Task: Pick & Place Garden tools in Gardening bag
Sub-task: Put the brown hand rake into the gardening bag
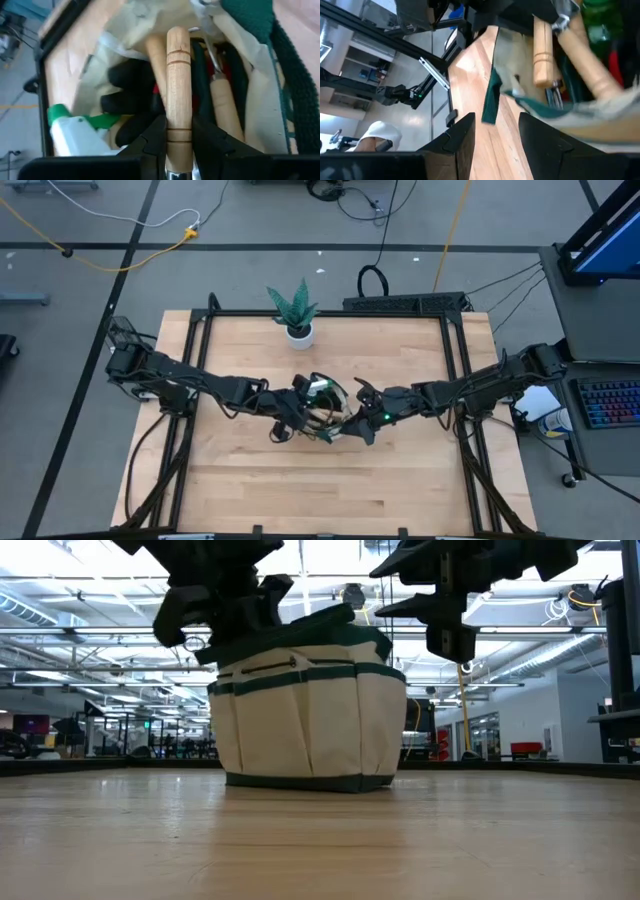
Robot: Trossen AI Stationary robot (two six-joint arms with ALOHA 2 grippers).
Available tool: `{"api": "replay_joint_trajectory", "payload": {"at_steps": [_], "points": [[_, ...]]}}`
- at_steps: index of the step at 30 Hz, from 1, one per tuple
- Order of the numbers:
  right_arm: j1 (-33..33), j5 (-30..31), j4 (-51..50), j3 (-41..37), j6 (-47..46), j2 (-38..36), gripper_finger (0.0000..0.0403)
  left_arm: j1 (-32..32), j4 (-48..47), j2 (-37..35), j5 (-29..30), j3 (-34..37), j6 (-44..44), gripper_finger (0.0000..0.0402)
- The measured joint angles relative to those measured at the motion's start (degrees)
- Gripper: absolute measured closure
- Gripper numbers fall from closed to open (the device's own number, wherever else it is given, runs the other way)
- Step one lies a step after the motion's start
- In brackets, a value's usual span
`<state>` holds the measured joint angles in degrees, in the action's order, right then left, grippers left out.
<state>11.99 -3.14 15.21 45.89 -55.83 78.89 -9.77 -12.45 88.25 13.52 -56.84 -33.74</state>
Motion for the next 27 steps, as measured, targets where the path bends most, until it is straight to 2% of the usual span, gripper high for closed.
{"api": "replay_joint_trajectory", "payload": {"at_steps": [3,7,12,21,27], "points": [[0.0,0.02,-0.94,0.0,0.02,0.0,0.0257,0.16,-1.69,0.0,-0.46,0.0,1.3,0.0327],[0.0,0.02,-1.35,0.0,0.0,0.0,0.0258,0.16,-2.21,0.0,-3.54,0.0,-1.33,0.0327],[0.0,0.04,-1.35,0.0,0.0,0.0,0.0258,0.17,-2.05,0.0,-4.33,0.0,-4.09,0.0301],[0.0,0.04,-1.35,0.0,0.0,0.02,0.0258,1.42,-1.73,0.0,-4.56,0.0,-1.76,0.0256],[0.0,0.04,-1.35,0.0,0.0,0.02,0.0257,1.6,-0.24,0.02,-4.53,0.0,-1.72,0.0241]]}}
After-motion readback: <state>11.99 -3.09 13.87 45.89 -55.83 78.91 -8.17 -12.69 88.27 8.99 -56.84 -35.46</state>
